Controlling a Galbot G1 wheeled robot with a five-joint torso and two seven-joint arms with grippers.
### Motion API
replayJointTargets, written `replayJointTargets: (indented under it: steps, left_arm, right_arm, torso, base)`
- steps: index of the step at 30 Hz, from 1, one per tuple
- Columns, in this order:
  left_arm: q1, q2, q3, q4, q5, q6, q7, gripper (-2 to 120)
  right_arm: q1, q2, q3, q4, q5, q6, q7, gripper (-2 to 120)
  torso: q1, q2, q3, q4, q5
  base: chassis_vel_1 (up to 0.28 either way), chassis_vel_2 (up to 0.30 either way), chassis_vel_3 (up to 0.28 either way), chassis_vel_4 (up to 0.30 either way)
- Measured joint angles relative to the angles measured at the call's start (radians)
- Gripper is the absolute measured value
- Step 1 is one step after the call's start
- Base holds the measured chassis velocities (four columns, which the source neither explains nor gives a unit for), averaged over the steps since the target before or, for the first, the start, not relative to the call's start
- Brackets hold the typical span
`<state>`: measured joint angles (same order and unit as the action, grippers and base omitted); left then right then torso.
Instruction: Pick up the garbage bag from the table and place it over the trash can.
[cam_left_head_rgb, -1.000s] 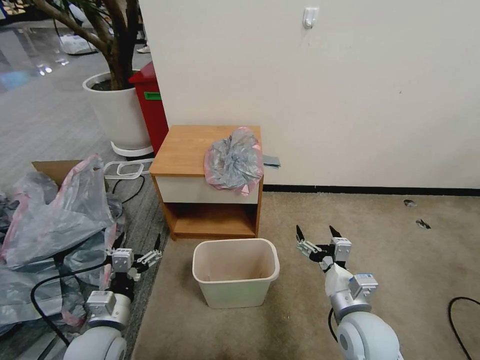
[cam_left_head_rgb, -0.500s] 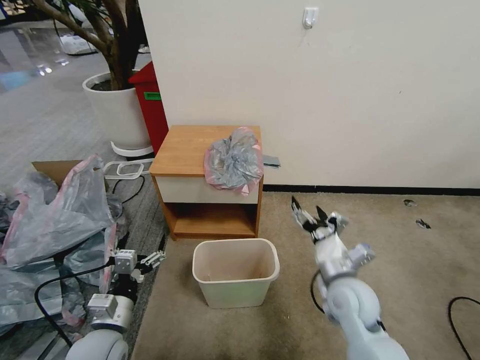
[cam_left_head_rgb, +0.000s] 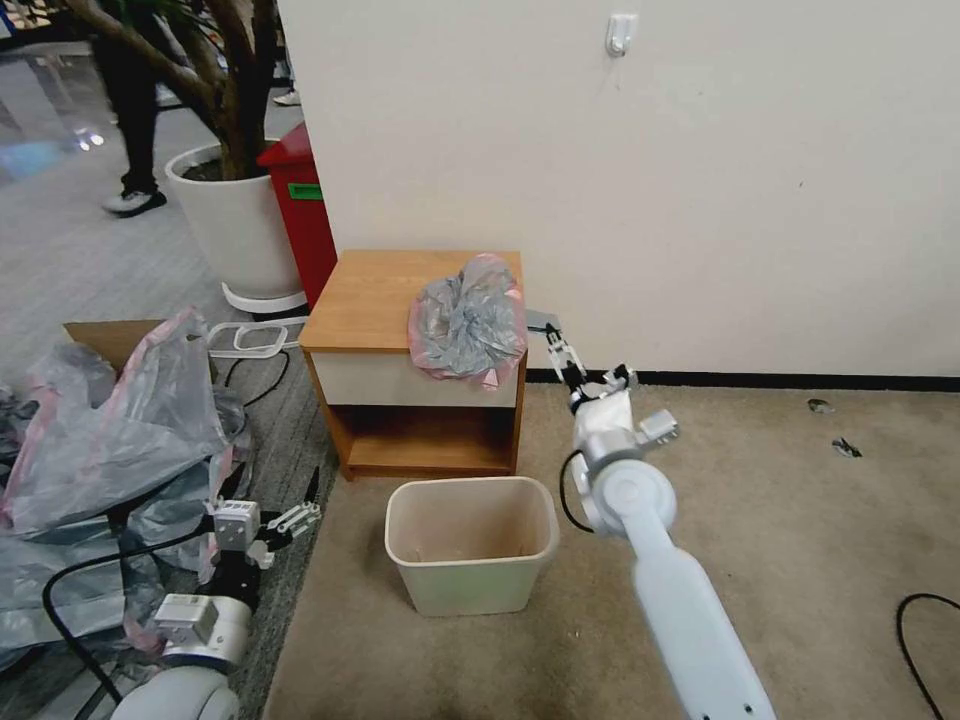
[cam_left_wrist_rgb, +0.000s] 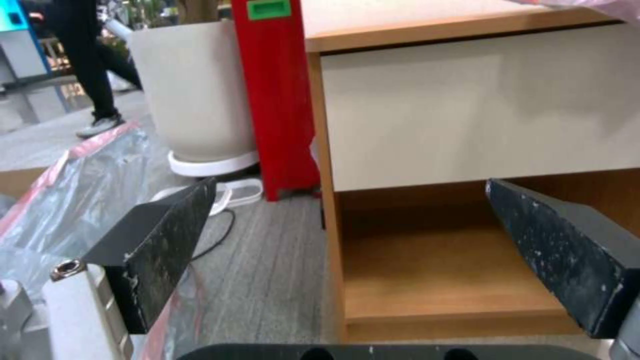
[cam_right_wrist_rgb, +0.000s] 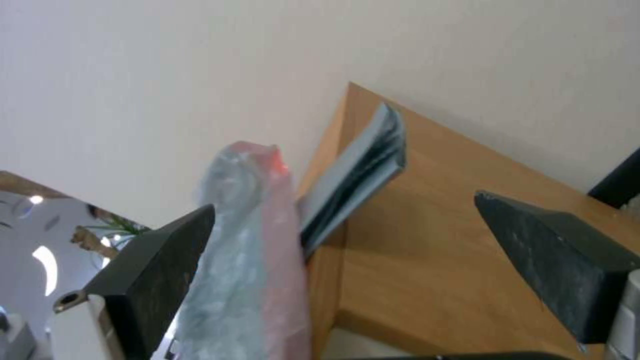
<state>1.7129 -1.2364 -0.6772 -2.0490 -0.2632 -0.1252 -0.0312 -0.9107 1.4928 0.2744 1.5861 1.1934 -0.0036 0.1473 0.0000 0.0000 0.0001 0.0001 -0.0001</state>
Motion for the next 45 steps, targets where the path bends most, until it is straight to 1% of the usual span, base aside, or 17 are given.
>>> replayJointTargets:
  steps: [1,7,10,16,17,20,22,23,24,26,29,30,31,34,35,38,45]
  left_arm:
    - [0.002,-0.003,-0.002,0.000,0.000,0.000,0.000,100]
    - [0.005,-0.012,-0.003,0.002,0.001,-0.002,-0.001,100]
    - [0.008,-0.014,-0.003,0.003,0.001,-0.002,-0.002,100]
    - [0.015,-0.018,-0.009,0.008,0.001,-0.003,-0.003,100]
    - [0.016,-0.019,-0.010,0.008,0.001,-0.003,-0.003,100]
    - [0.020,-0.022,-0.013,0.010,0.001,-0.005,-0.004,100]
    - [0.020,-0.023,-0.013,0.011,0.001,-0.005,-0.004,100]
    - [0.020,-0.024,-0.013,0.011,0.001,-0.005,-0.004,100]
    - [0.020,-0.024,-0.013,0.011,0.001,-0.005,-0.004,100]
    - [0.020,-0.025,-0.013,0.011,0.001,-0.005,-0.005,100]
    - [0.021,-0.027,-0.014,0.009,0.001,-0.006,-0.005,100]
    - [0.021,-0.027,-0.014,0.009,0.001,-0.006,-0.005,100]
    - [0.022,-0.027,-0.015,0.009,0.001,-0.006,-0.005,100]
    - [0.020,-0.026,-0.023,0.009,-0.003,-0.008,-0.005,100]
    - [0.020,-0.026,-0.023,0.009,-0.003,-0.008,-0.005,100]
    - [0.013,-0.020,-0.028,0.012,-0.008,-0.008,-0.006,100]
    - [0.009,-0.021,-0.028,0.013,-0.010,-0.008,-0.006,100]
  right_arm:
    - [0.018,0.005,-0.003,-0.030,0.000,0.006,-0.008,99]
    - [0.065,0.014,-0.011,-0.100,0.004,0.021,-0.033,97]
    - [0.100,0.020,-0.016,-0.139,0.010,0.030,-0.054,91]
    - [0.141,0.025,-0.016,-0.176,0.016,0.033,-0.070,85]
    - [0.144,0.025,-0.016,-0.181,0.017,0.033,-0.072,82]
    - [0.151,0.031,-0.015,-0.197,0.017,0.034,-0.081,68]
    - [0.151,0.033,-0.015,-0.200,0.017,0.034,-0.084,65]
    - [0.151,0.038,-0.015,-0.205,0.016,0.035,-0.088,56]
    - [0.151,0.040,-0.015,-0.207,0.015,0.035,-0.089,51]
    - [0.151,0.042,-0.015,-0.209,0.014,0.035,-0.090,48]
    - [0.152,0.045,-0.019,-0.209,0.011,0.036,-0.093,33]
    - [0.152,0.045,-0.019,-0.209,0.011,0.036,-0.093,33]
    - [0.152,0.044,-0.021,-0.209,0.011,0.036,-0.094,30]
    - [0.145,0.036,-0.030,-0.201,0.009,0.036,-0.095,14]
    - [0.145,0.036,-0.030,-0.201,0.009,0.036,-0.095,14]
    - [0.138,0.037,-0.034,-0.199,-0.001,0.039,-0.097,2]
    - [0.135,0.039,-0.035,-0.200,-0.014,0.042,-0.099,0]
  torso:
    - [0.000,0.000,0.000,0.0000,0.0001]
    - [0.000,0.000,0.000,-0.0001,0.0000]
    - [0.000,0.000,0.000,-0.0001,0.0001]
    - [0.000,0.000,0.000,-0.0001,0.0000]
    - [0.000,0.000,0.000,-0.0001,0.0000]
    - [0.000,0.000,0.000,-0.0001,0.0001]
    - [0.000,0.000,0.000,-0.0001,0.0000]
    - [0.000,0.000,0.000,-0.0001,0.0001]
    - [0.000,0.000,0.000,-0.0001,0.0001]
    - [0.000,0.000,0.000,-0.0001,0.0001]
    - [0.000,0.000,0.000,-0.0001,0.0001]
    - [0.000,0.000,0.000,-0.0001,0.0001]
    - [0.000,0.000,0.000,-0.0001,0.0001]
    - [0.000,0.000,0.000,-0.0001,0.0001]
    - [0.000,0.000,0.000,-0.0001,0.0001]
    - [0.000,0.000,0.000,-0.0002,0.0001]
    - [0.000,0.000,0.000,-0.0002,0.0001]
  base:
    - [0.000,0.000,0.000,0.000]
    - [0.000,0.000,0.000,0.000]
    - [0.000,0.000,0.000,0.000]
    - [0.000,0.000,0.000,0.000]
    - [0.000,0.000,0.000,0.000]
    - [0.000,0.000,0.000,0.000]
    - [0.000,0.000,0.000,0.000]
    - [0.000,0.000,0.000,0.000]
    - [0.000,0.000,0.000,0.000]
    - [0.000,0.000,0.000,0.000]
    - [0.000,0.000,0.000,0.000]
    - [0.000,0.000,0.000,0.000]
    - [0.000,0.000,0.000,0.000]
    - [0.000,0.000,0.000,0.000]
    - [0.000,0.000,0.000,0.000]
    - [0.000,0.000,0.000,0.000]
    - [0.000,0.000,0.000,0.000]
